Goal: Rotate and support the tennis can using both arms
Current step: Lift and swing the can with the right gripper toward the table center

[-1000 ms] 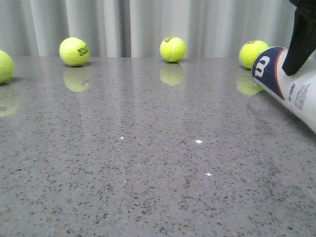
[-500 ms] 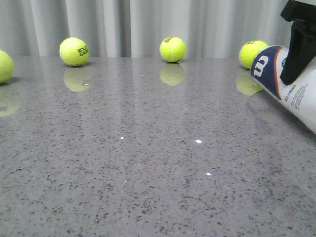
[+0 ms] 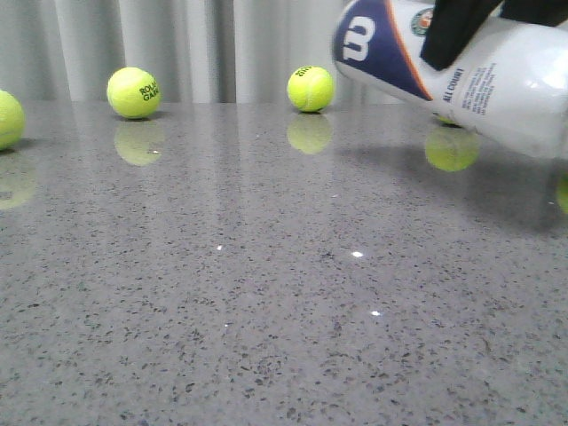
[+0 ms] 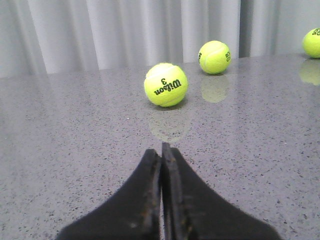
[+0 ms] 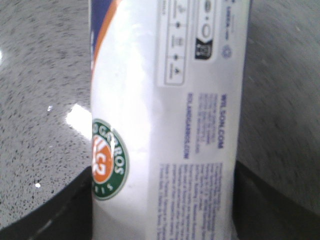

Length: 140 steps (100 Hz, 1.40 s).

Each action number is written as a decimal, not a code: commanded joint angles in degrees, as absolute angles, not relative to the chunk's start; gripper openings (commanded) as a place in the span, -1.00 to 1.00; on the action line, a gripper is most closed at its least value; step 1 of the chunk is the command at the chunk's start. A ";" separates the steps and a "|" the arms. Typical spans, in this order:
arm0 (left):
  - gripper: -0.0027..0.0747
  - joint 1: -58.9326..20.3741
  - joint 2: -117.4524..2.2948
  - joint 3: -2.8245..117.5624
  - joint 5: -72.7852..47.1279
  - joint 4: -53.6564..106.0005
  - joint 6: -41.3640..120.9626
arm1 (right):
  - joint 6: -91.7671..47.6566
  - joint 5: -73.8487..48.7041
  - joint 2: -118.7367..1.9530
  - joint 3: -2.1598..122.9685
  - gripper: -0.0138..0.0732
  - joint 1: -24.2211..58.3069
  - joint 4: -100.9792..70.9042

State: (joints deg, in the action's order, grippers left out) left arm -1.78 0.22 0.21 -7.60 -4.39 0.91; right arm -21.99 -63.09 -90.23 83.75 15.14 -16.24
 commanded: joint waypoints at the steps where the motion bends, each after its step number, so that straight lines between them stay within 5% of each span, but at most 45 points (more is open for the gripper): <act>1: -0.99 -1.75 2.48 -2.61 -3.11 -4.19 0.52 | -28.99 -63.91 -90.81 88.45 -0.16 17.36 -17.32; 40: -0.99 -1.75 2.48 -2.61 -3.11 -4.19 0.52 | -65.65 -64.03 -96.78 92.11 -0.16 27.35 -17.32; 89: -0.99 -1.75 2.48 -2.61 -3.11 -4.19 0.52 | -67.36 -61.86 -100.35 92.11 -0.13 28.23 -17.32; 124: -0.99 -1.75 2.48 -2.61 -3.11 -4.19 0.52 | -67.36 -61.06 -100.66 92.11 0.24 28.23 -17.32; 140: -0.99 -1.75 2.48 -2.61 -3.11 -4.19 0.52 | -67.36 -61.06 -100.66 92.11 0.82 28.23 -17.27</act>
State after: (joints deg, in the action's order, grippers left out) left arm -1.78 0.22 0.21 -7.60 -4.39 0.91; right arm -66.73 -62.48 -103.25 90.35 28.15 -16.24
